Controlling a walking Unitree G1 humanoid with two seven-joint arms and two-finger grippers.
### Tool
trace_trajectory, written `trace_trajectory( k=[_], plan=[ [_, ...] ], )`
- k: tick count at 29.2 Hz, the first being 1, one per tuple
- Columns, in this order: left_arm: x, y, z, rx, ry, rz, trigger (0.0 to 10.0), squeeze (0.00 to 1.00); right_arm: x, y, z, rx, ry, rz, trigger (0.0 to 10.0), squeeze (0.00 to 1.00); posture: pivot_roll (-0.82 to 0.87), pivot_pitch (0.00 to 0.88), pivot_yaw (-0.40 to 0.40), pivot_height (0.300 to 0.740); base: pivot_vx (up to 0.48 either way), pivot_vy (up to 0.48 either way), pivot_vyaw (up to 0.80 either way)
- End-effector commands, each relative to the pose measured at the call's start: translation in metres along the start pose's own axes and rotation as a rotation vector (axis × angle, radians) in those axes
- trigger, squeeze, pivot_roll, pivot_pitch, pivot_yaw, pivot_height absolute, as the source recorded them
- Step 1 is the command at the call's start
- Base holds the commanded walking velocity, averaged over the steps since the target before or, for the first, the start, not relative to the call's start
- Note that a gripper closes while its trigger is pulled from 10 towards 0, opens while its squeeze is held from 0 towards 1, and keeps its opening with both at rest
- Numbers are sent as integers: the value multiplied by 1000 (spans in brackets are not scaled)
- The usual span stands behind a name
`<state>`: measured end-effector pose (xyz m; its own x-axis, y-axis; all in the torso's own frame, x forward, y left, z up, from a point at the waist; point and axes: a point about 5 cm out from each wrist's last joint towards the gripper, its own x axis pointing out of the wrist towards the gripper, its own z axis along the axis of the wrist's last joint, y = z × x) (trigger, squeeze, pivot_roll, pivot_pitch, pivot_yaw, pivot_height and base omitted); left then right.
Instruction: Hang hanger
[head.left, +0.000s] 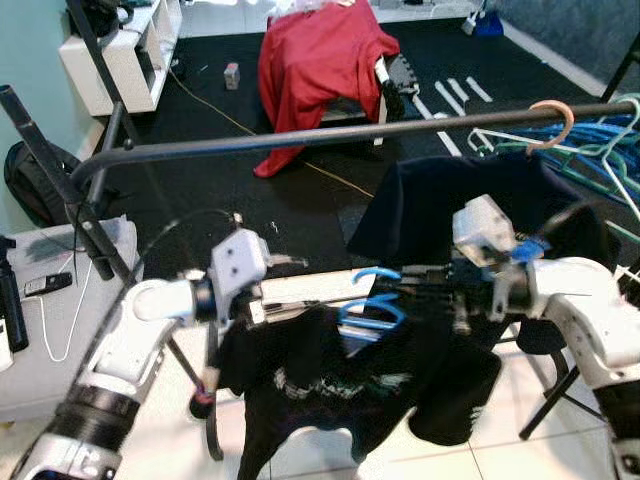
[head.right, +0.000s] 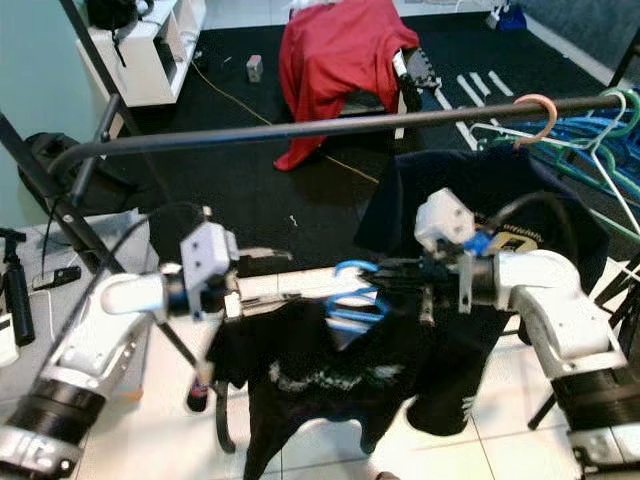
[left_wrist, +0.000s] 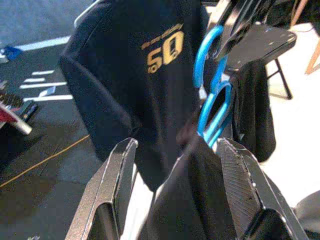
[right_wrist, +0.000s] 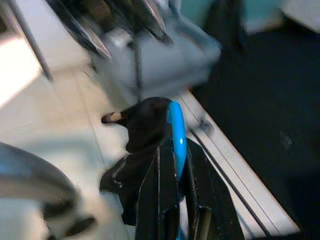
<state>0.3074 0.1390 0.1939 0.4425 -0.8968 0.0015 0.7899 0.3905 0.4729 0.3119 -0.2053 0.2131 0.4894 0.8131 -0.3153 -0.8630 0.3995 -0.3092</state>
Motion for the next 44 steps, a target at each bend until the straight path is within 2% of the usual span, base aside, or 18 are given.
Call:
trace_trajectory(
  k=[1, 7, 9, 11, 12, 18, 21, 22, 25, 26, 27, 28, 30, 31, 37, 38, 41, 44],
  plan=[
    [-5, 2, -3, 10, 27, 13, 10000, 0, 0, -14, -1, -31, 61, -142, 0, 0, -109, 148, 14, 740, 0, 0, 0],
    [-6, 2, -3, 5, 23, 21, 10000, 0, 0, -21, -4, -11, 89, -244, 0, 0, -109, 147, 13, 740, 0, 0, 0],
    [-6, 3, -5, 2, 31, 44, 10000, 0, 3, -31, 0, 69, 14, -405, 0, 0, -111, 148, 12, 740, 0, 0, 0],
    [-5, 5, -7, 14, 50, 84, 10000, 0, 4, -36, 5, 65, -29, -491, 0, 0, -113, 147, 14, 740, 0, 0, 0],
    [-4, 8, -10, 19, 71, 141, 10000, 0, 8, -37, 15, 166, -191, -564, 0, 0, -111, 146, 15, 740, 0, 0, 0],
    [-1, 11, -13, -1, 93, 257, 10000, 0, 15, -31, 21, 136, -290, -666, 0, 0, -110, 147, 18, 740, 0, 0, 0],
    [7, 4, -13, -70, 65, 309, 10000, 0, 24, -24, 13, 198, -328, -774, 0, 0, -103, 150, 23, 740, 0, 0, 0],
    [10, 0, -12, -90, 53, 308, 10000, 0, 29, -21, 10, 329, -396, -804, 0, 0, -104, 148, 26, 740, 0, 0, 0],
    [12, -4, -13, -93, 52, 290, 10000, 0, 37, -19, 3, 420, -361, -792, 0, 0, -106, 141, 28, 740, 0, 0, 0],
    [12, -4, -14, -88, 58, 288, 10000, 0, 42, -18, 0, 535, -389, -758, 0, 0, -106, 141, 28, 740, 0, 0, 0],
    [12, -4, -14, -88, 58, 288, 10000, 0, 42, -18, 0, 535, -389, -758, 0, 0, -106, 141, 28, 740, 0, 0, 0],
    [12, -4, -14, -76, 69, 281, 10000, 0, 43, -16, 0, 333, -258, -729, 0, 0, -104, 139, 25, 740, 0, 0, 0],
    [11, -4, -15, -59, 83, 276, 10000, 0, 49, -10, 0, 401, -272, -637, 0, 0, -102, 136, 21, 740, 0, 0, 0],
    [10, -3, -16, -40, 98, 272, 10000, 0, 51, -6, 1, 155, -146, -562, 0, 0, -102, 134, 21, 740, 0, 0, 0],
    [10, -4, -18, -35, 114, 286, 10000, 0, 56, 3, -2, 74, -87, -450, 0, 0, -104, 125, 17, 740, 0, 0, 0],
    [11, -4, -19, -52, 118, 314, 10000, 0, 56, -2, 5, 213, -201, -509, 0, 0, -102, 126, 16, 740, 0, 0, 0],
    [12, -5, -19, -73, 118, 344, 10000, 0, 53, -5, 10, 192, -206, -550, 0, 0, -101, 126, 14, 740, 0, 0, 0],
    [16, -7, -19, -119, 109, 389, 10000, 0, 44, -19, 28, 60, -223, -696, 0, 0, -107, 120, 14, 740, 0, 0, 0]
  ],
)
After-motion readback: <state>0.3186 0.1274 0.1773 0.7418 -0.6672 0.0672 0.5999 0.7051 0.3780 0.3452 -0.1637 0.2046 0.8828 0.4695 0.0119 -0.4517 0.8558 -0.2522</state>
